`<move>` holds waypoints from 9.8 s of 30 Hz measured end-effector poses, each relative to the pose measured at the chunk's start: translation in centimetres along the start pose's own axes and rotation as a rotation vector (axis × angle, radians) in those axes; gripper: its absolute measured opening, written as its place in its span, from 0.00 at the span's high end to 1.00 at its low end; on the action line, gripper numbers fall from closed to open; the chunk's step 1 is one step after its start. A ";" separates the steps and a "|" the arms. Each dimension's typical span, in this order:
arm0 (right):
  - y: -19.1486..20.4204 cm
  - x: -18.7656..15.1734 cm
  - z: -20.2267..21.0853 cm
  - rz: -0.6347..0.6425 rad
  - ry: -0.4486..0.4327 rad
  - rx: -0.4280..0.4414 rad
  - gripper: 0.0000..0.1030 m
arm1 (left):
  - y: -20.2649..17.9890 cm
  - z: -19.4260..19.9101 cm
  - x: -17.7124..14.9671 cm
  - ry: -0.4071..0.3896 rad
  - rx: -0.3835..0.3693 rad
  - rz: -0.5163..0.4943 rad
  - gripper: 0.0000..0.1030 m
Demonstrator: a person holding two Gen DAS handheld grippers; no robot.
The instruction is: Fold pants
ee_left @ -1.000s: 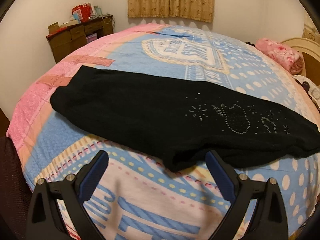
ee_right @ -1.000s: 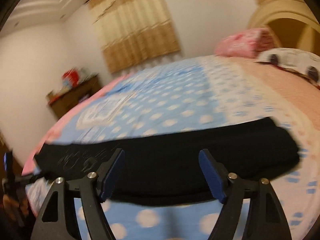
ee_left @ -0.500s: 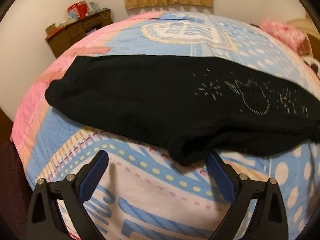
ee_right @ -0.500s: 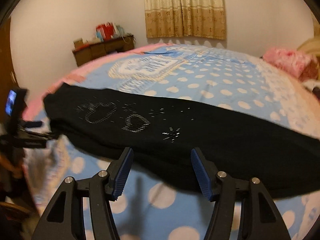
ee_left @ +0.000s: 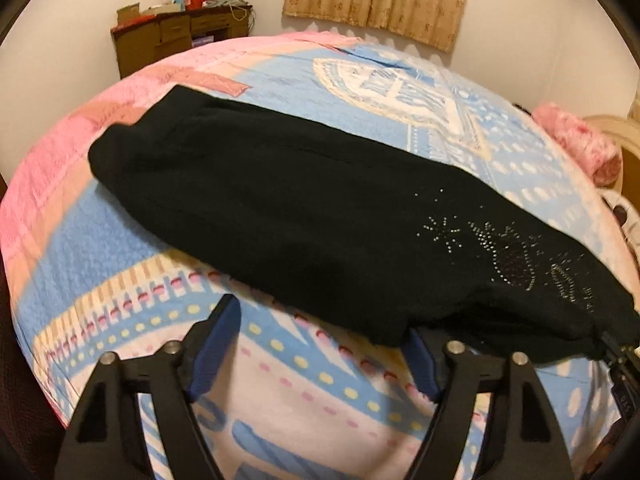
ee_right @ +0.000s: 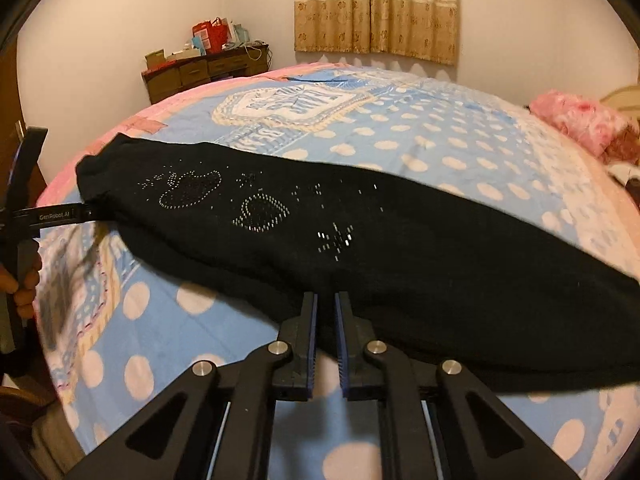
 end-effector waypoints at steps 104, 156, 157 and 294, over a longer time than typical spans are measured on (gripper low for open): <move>16.7 4.3 -4.2 0.335 -0.137 -0.090 0.39 | 14.2 2.7 0.5 -0.073 0.081 0.358 0.19; 3.6 0.6 4.7 -0.411 -0.180 0.186 0.23 | 11.9 0.7 10.1 -0.274 -0.021 0.434 0.81; 2.9 0.4 5.0 -0.432 -0.184 0.176 0.23 | 11.6 0.8 10.2 -0.276 -0.017 0.424 0.81; -8.4 8.8 -1.4 -0.350 -0.097 0.475 0.86 | -32.2 7.1 -8.5 -0.450 -0.205 -0.905 0.81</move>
Point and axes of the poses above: each gripper's, at about its wrist camera, not at the fingertips, and z roughly against the way its jaws point, y to its left, x to its top, the point moved 4 cm from there along -z, roughly the way its jaws point, and after that the axes turned 3 degrees about y, right-handed, at the moved point
